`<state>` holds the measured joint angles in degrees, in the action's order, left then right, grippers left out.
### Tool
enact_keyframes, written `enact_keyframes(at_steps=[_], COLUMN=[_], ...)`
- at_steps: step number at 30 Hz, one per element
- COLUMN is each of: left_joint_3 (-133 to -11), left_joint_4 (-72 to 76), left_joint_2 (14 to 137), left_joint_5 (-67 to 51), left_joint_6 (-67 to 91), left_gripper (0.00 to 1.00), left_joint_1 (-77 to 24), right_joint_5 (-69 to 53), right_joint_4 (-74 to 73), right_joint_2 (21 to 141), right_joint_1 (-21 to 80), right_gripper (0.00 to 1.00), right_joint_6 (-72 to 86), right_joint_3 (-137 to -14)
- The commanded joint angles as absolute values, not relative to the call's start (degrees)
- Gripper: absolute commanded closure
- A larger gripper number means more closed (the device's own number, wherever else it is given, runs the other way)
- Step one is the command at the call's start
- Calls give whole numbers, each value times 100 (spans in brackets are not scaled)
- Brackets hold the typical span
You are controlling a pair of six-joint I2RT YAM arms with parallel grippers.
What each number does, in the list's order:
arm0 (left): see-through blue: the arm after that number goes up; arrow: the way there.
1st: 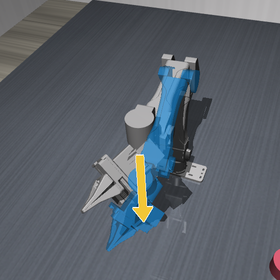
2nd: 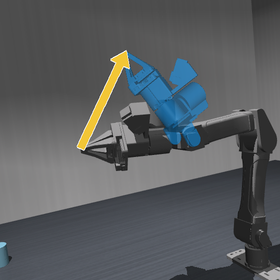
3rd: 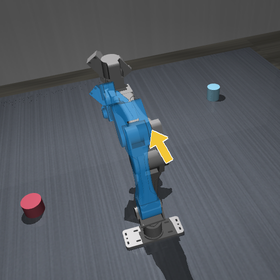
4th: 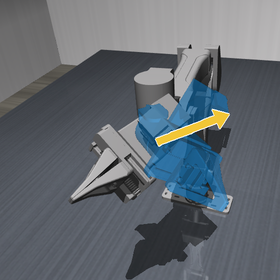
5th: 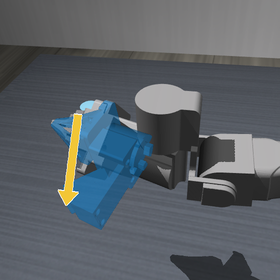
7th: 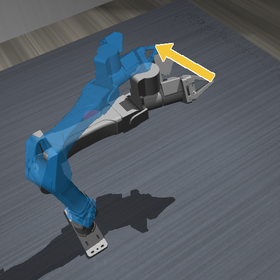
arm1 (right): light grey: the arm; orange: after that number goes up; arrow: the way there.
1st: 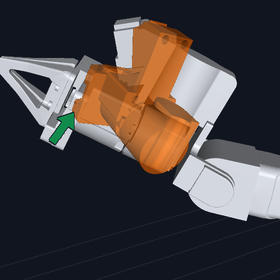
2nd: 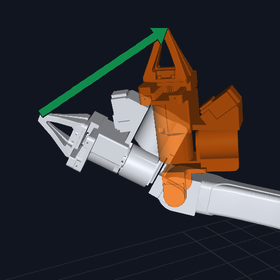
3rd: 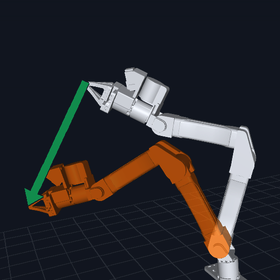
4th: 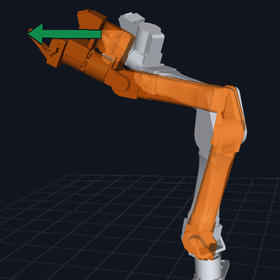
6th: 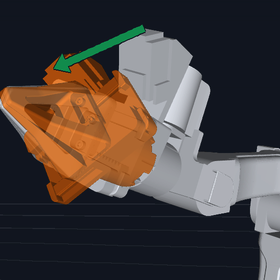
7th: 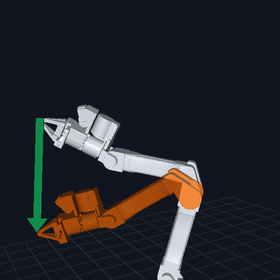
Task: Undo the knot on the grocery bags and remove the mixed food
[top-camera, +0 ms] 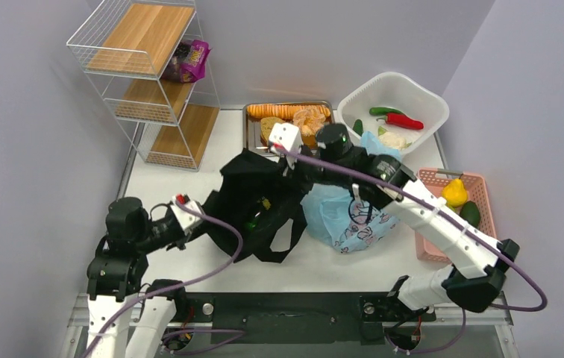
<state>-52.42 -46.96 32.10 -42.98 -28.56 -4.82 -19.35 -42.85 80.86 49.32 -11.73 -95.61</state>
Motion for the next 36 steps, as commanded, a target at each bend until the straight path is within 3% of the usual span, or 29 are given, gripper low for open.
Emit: enact_keyframes(at_steps=[1, 7, 11, 14, 16, 18, 20, 29, 33, 36], left_joint_3=[-4726, -4405, -4540, -5062, -5304, -5330, -5264, -4981, -4920, -4968], left_joint_4=[-5826, -6641, -5133, -4518, -4377, -4097, -3794, -3245, -3249, -3176], left_joint_2=[2520, 1873, 1959, 2554, 2969, 3254, 3408, 3218, 2881, 2750], left_joint_5=[-4349, -4192, -3686, -3839, -4353, -4605, -4560, -3675, -4051, -3568], left_joint_6=[-5083, -5858, -3547, -2364, -1897, -1251, -758, -562, -1077, -912], left_gripper=[94, 92, 76, 75, 62, 35, 29, 27, 25, 24], left_joint_1=[-505, -497, -499, -500, -500, -507, -509, -510, -510, -510], right_joint_5=[-1495, -735, -162, -112, -370, -652, -901, -1120, -900, -585], right_joint_4=[-2753, -1960, -1452, -1072, -877, -932, -1185, -1754, -1602, -1433], right_joint_2=[7182, 6582, 6537, 6695, 6900, 7147, 7292, 7055, 7225, 7369], right_joint_1=[5579, 6248, 6276, 6044, 5735, 5461, 5367, 5988, 6067, 6070], right_gripper=[100, 100, 100, 100, 100, 100, 100, 100, 100, 100], right_joint_6=[-1544, -1782, -1661, -1760, -1771, -1681, -1703, -2248, -2224, -2110], right_joint_3=[-8591, -7579, -7566, -7773, -8097, -8567, -8917, -8719, -9176, -9474])
